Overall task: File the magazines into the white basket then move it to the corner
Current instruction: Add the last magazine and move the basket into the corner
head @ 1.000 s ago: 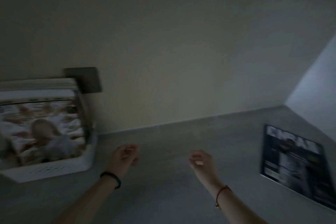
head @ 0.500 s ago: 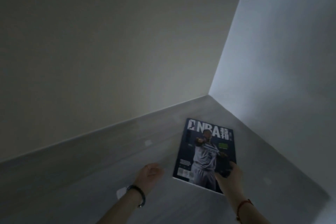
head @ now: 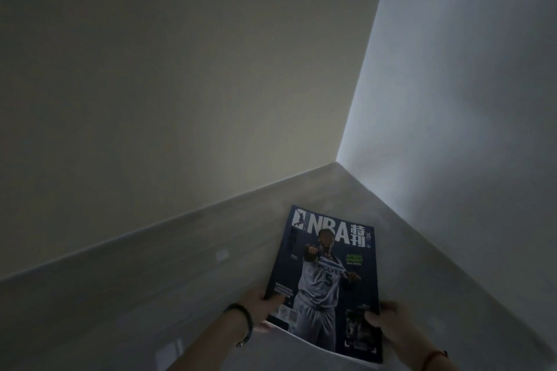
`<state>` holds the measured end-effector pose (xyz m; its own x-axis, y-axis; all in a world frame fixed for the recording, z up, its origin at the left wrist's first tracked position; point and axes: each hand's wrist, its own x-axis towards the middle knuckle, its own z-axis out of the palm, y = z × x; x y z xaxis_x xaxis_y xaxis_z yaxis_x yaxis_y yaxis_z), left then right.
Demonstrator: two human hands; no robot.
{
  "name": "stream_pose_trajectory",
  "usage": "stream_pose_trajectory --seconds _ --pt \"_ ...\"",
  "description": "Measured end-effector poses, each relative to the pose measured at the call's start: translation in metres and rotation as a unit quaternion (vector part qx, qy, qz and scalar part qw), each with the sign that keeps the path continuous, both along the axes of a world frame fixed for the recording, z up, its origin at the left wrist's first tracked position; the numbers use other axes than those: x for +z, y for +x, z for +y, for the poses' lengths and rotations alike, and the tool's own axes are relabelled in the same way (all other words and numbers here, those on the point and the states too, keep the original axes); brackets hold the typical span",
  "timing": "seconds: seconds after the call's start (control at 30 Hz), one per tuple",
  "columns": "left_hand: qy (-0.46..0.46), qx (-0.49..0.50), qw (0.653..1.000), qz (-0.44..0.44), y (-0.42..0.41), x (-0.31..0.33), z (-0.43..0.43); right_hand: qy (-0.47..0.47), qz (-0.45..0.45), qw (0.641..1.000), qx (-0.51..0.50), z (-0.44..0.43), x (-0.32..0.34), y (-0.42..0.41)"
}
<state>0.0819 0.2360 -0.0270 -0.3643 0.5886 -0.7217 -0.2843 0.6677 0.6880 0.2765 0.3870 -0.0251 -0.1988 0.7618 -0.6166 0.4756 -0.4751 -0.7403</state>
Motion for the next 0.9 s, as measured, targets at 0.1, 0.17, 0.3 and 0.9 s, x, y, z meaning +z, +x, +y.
stream_pose_trajectory --seconds 0.1,0.17,0.3,0.9 --pt "0.039 0.017 0.999 0.008 0.008 0.001 -0.007 0.001 0.008 1.0 -0.003 -0.005 0.007 0.001" --pt "0.083 0.01 0.996 0.035 0.005 0.003 -0.02 -0.006 0.009 1.0 0.003 -0.013 0.01 -0.002" --pt "0.19 0.038 0.98 0.038 -0.012 0.018 -0.061 0.028 -0.006 0.997 0.067 -0.04 0.011 -0.023" --pt "0.184 0.272 0.902 0.28 -0.147 0.159 -0.494 0.045 0.394 0.863 0.312 -0.381 0.14 -0.29"
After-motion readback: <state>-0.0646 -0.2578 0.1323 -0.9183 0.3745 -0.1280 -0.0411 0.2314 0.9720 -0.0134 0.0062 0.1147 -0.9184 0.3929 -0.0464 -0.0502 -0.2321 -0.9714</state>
